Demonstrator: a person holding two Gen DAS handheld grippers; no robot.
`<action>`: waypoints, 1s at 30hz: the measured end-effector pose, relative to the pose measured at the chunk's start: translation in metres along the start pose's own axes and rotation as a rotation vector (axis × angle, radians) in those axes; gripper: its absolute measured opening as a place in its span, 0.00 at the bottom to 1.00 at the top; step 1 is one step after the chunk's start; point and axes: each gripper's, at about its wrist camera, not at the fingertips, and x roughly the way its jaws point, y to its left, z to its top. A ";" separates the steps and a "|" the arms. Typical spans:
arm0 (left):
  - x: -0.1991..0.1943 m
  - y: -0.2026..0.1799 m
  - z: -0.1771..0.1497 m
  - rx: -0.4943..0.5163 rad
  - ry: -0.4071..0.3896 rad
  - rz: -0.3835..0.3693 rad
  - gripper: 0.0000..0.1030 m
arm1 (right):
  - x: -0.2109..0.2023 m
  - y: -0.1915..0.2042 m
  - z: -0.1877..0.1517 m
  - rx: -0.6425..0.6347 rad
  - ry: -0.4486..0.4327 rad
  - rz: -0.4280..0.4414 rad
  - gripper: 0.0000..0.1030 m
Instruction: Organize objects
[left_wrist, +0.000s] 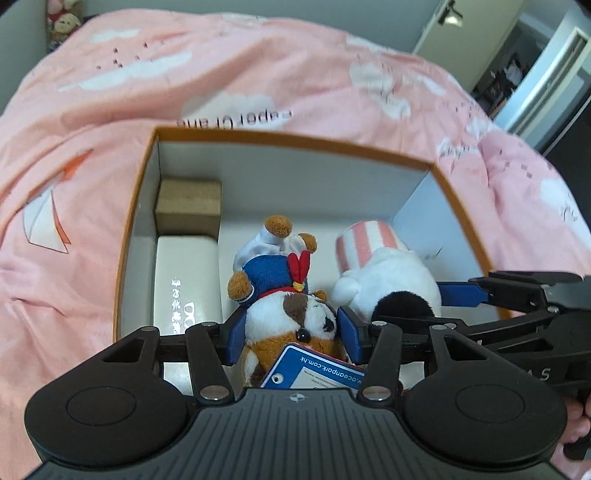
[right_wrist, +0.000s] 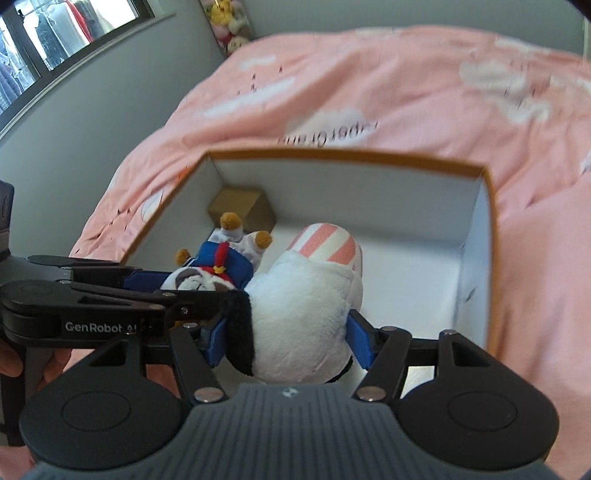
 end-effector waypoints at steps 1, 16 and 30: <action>0.003 0.002 0.001 0.009 0.019 0.001 0.57 | 0.004 -0.002 0.000 0.003 0.018 0.016 0.64; 0.042 0.003 0.023 0.134 0.269 0.024 0.64 | 0.038 -0.013 0.007 -0.003 0.169 0.081 0.68; 0.021 0.014 0.010 0.092 0.191 -0.047 0.60 | 0.032 -0.033 0.006 0.047 0.169 0.171 0.74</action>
